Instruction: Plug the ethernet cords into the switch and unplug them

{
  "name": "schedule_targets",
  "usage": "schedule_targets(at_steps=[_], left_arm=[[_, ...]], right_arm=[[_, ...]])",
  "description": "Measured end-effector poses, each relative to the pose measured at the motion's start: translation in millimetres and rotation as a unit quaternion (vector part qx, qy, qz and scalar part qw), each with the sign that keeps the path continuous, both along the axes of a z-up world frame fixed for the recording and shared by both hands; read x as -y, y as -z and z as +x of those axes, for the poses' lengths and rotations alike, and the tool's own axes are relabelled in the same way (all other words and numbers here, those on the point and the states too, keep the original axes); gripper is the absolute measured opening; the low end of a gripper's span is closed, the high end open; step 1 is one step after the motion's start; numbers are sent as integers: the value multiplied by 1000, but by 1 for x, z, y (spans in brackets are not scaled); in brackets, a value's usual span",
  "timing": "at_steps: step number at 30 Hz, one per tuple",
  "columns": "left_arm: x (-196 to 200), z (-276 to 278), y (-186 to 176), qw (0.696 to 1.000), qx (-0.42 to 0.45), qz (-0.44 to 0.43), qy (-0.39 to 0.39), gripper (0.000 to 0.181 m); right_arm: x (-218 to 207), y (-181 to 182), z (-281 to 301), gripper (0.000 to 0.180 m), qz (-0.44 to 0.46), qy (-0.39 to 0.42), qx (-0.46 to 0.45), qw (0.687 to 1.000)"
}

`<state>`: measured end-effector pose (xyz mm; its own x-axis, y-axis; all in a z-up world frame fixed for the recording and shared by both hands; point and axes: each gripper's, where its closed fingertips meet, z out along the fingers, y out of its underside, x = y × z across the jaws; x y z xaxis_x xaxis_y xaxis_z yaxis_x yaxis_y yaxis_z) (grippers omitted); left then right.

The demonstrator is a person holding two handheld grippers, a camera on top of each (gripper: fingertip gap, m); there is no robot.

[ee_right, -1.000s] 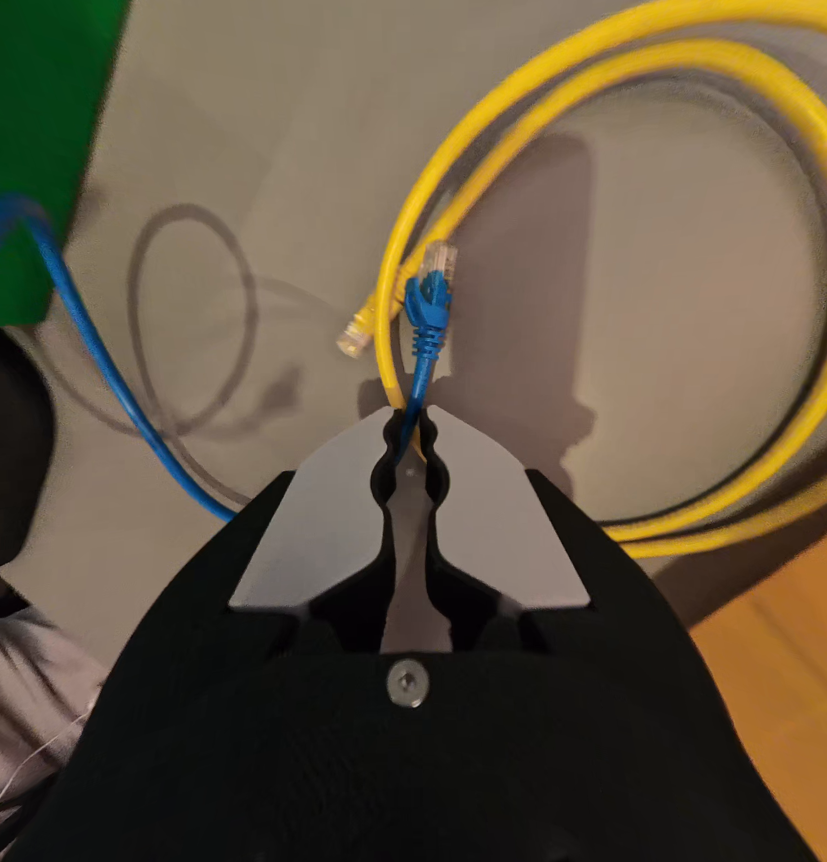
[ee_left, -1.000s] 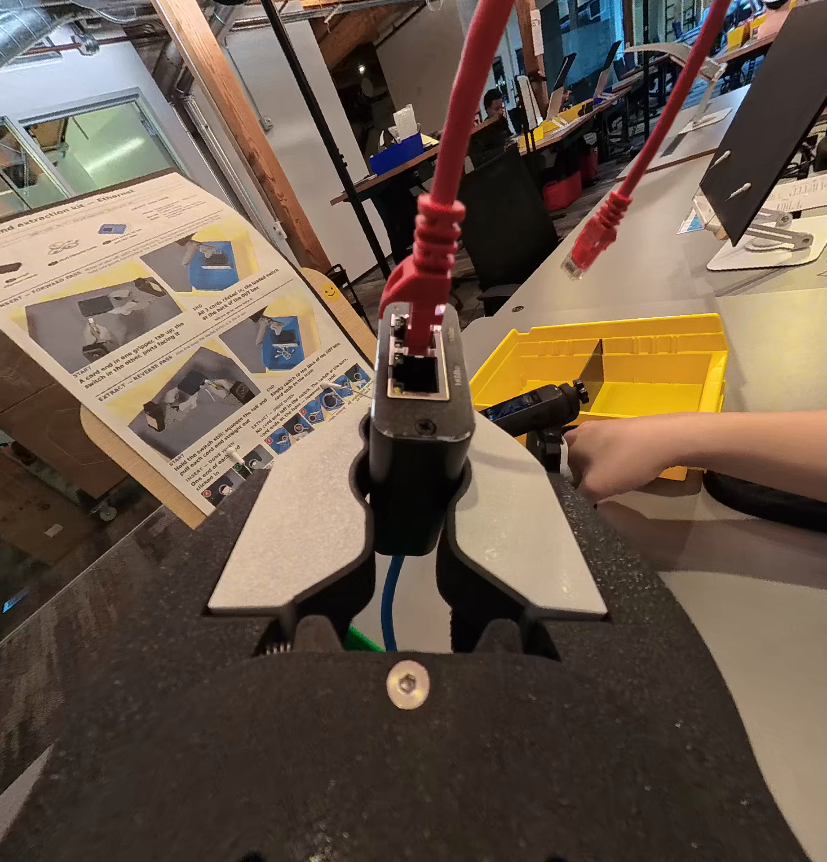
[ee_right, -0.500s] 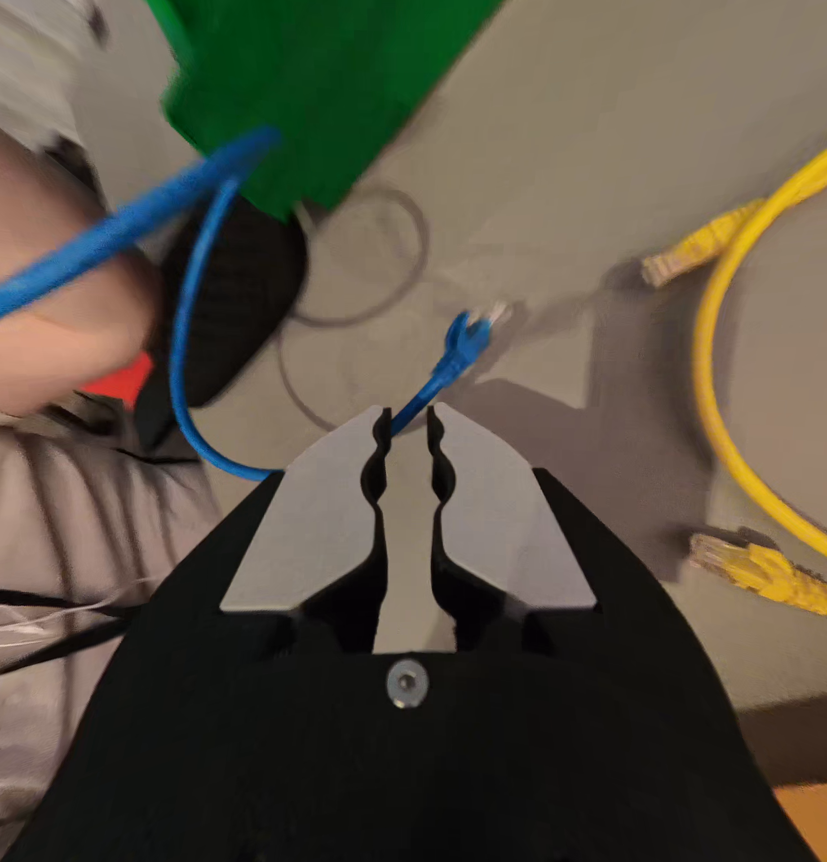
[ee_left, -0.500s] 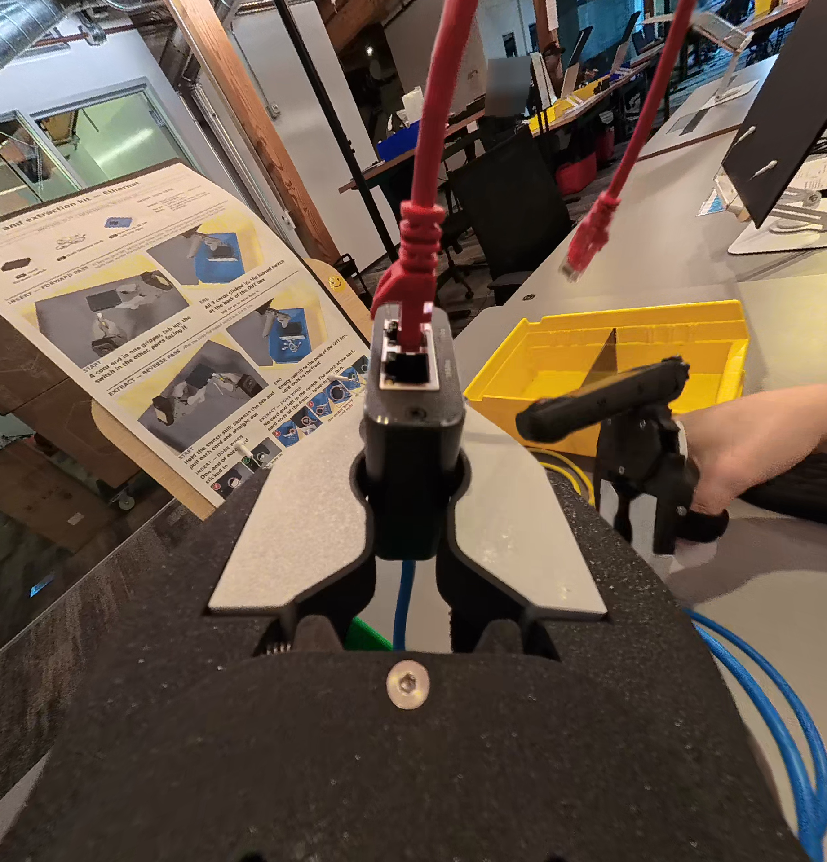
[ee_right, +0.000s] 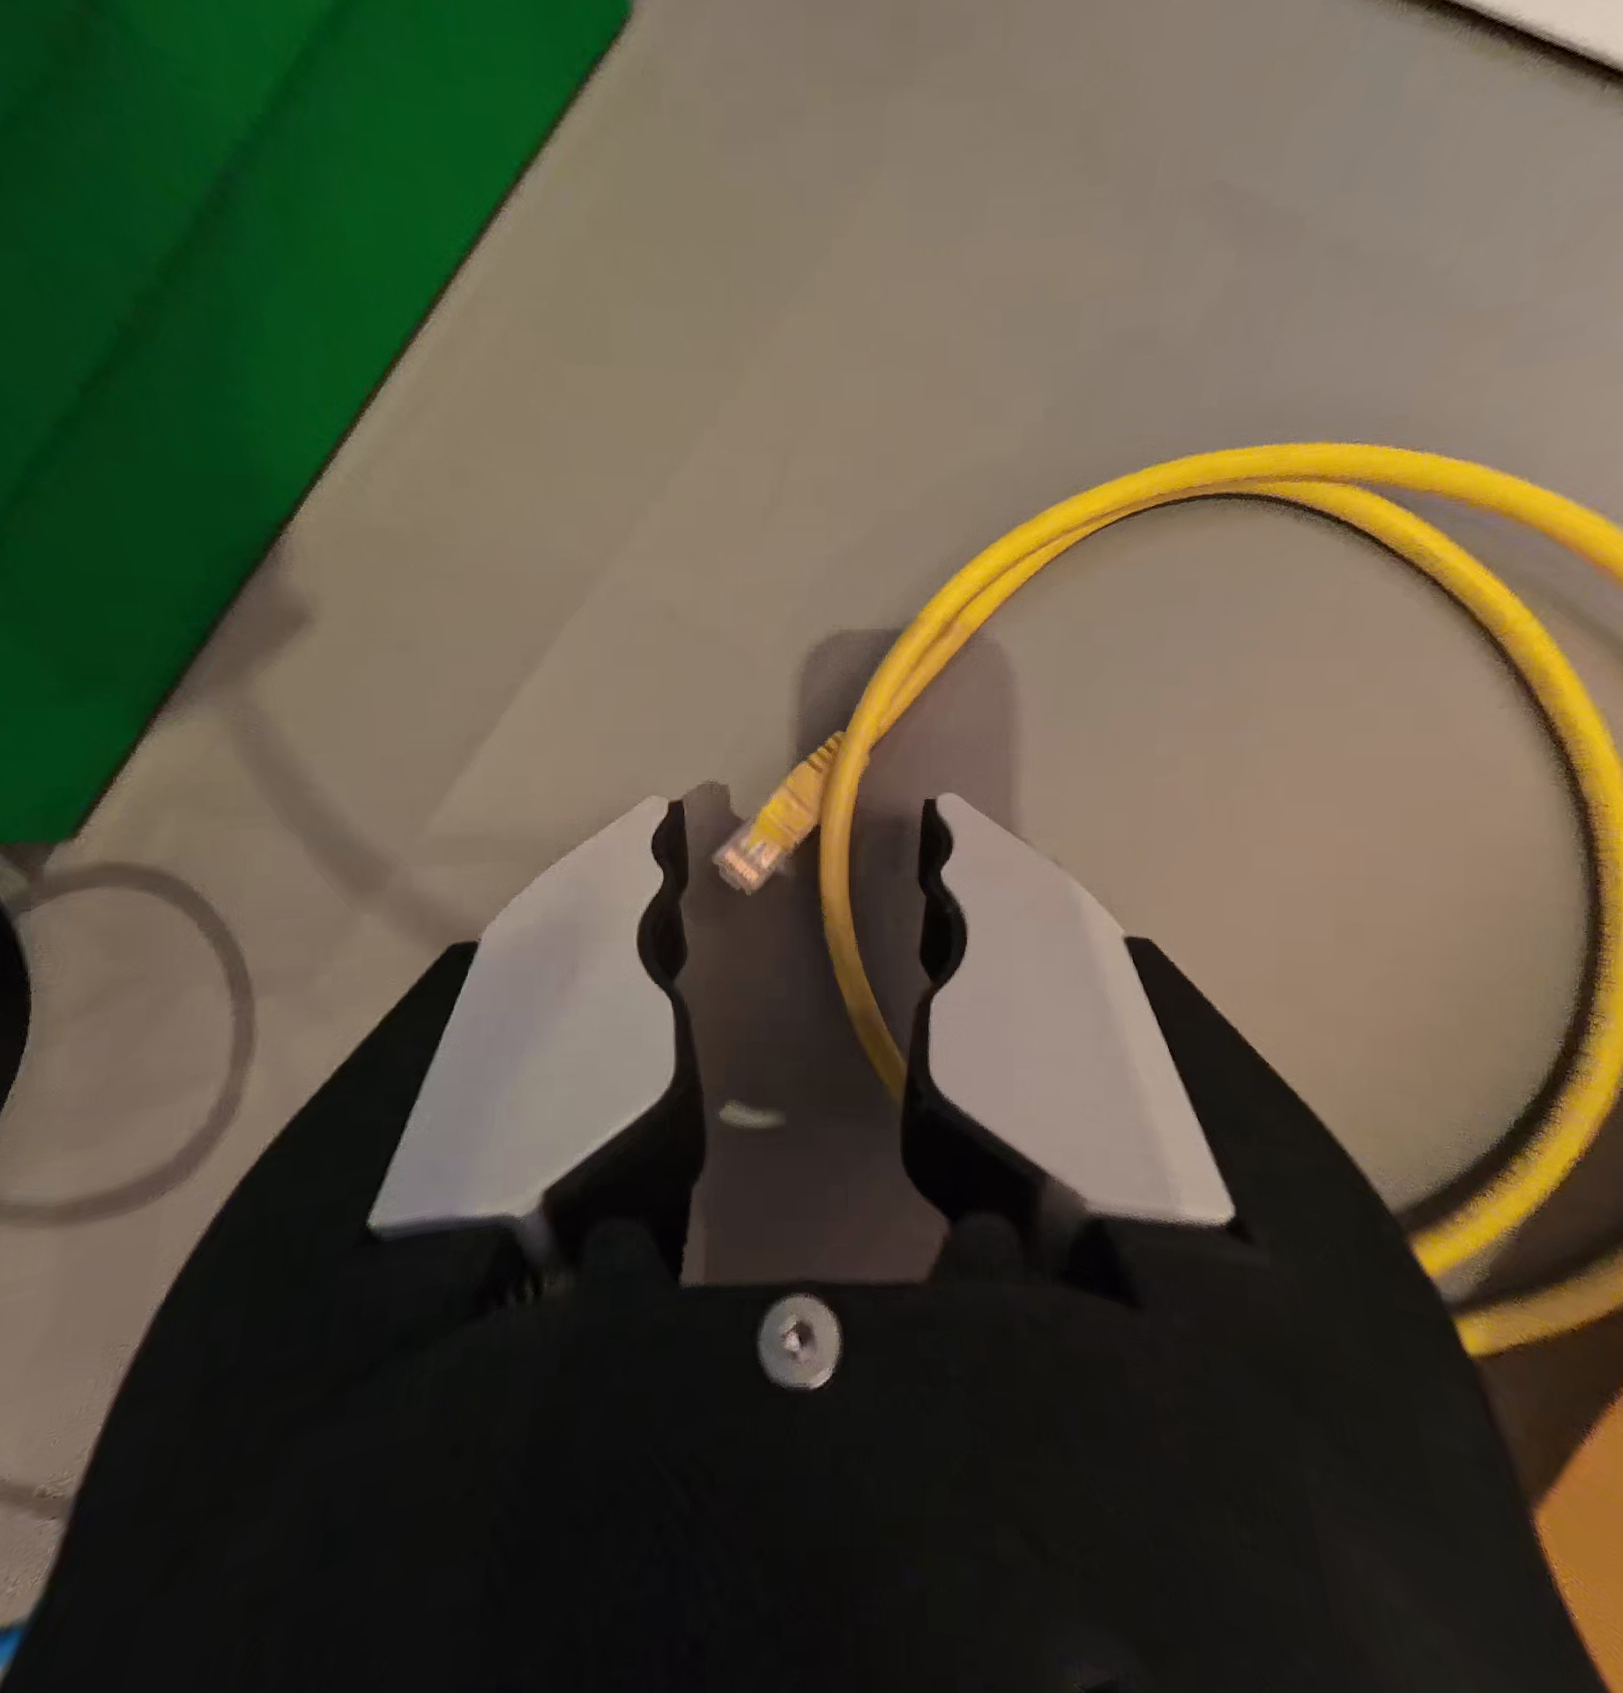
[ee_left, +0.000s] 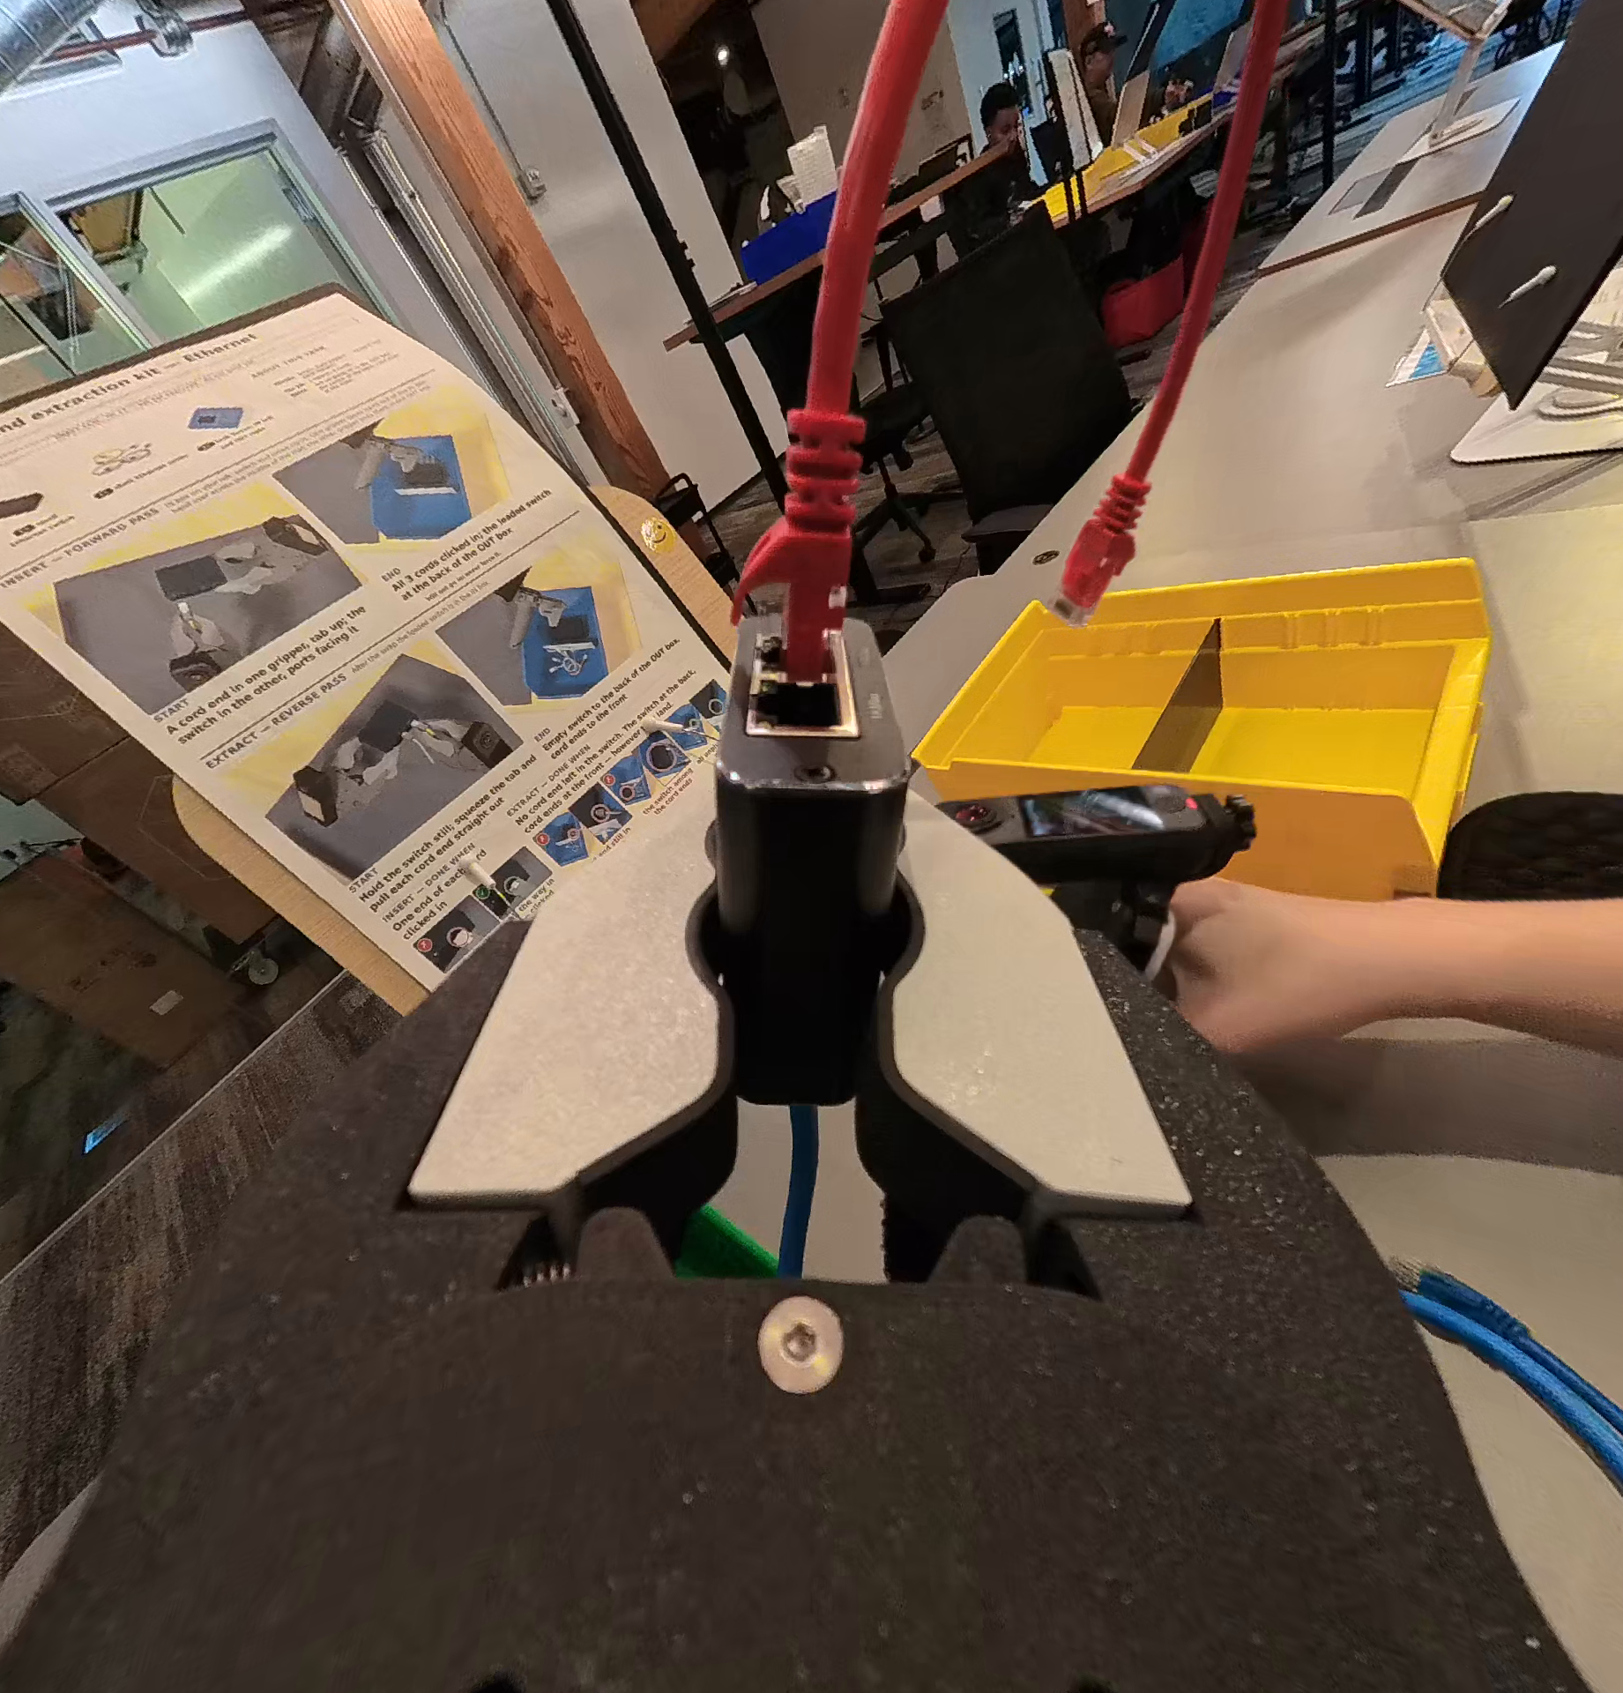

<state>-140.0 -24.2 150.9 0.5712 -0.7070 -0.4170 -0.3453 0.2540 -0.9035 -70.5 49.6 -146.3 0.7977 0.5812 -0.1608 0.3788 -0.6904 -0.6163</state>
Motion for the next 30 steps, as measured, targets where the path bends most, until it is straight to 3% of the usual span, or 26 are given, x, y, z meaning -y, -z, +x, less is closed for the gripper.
schedule_targets(at_steps=[1, 2, 4, 7, 11, 17, 25, 27, 30], left_arm=[[0, 0, 1, 1000, -2, 0, -1, 26], [-1, 0, 1, 1000, -4, 0, -2, 26], [-1, 0, 2, 1000, -7, 2, -6, 26], [-1, -1, 1, 1000, -7, 3, -6, 27], [0, -6, -2, 1000, 2, 5, -7, 26], [4, -14, -11, 1000, 20, 13, -9, 26], [7, -11, -15, 999, 31, 17, -1, 26], [5, -8, -11, 1000, 22, 15, -2, 26], [5, -5, -8, 1000, 14, 14, -1, 26]], right_arm=[[-1, 5, -2, 50, -10, 5, 10, 1000], [-2, 10, -3, 50, -20, 7, 30, 999], [-4, 11, -7, 25, -12, -8, 64, 998], [5, 12, -11, 19, -42, -53, 110, 992], [17, -11, -19, 15, -49, -102, 73, 991], [25, -121, -6, 15, -12, -129, -115, 985], [67, -268, 68, 15, 59, -167, -240, 954], [82, -294, 91, 15, 84, -173, -242, 951], [93, -304, 135, 15, 112, -138, -188, 966]])
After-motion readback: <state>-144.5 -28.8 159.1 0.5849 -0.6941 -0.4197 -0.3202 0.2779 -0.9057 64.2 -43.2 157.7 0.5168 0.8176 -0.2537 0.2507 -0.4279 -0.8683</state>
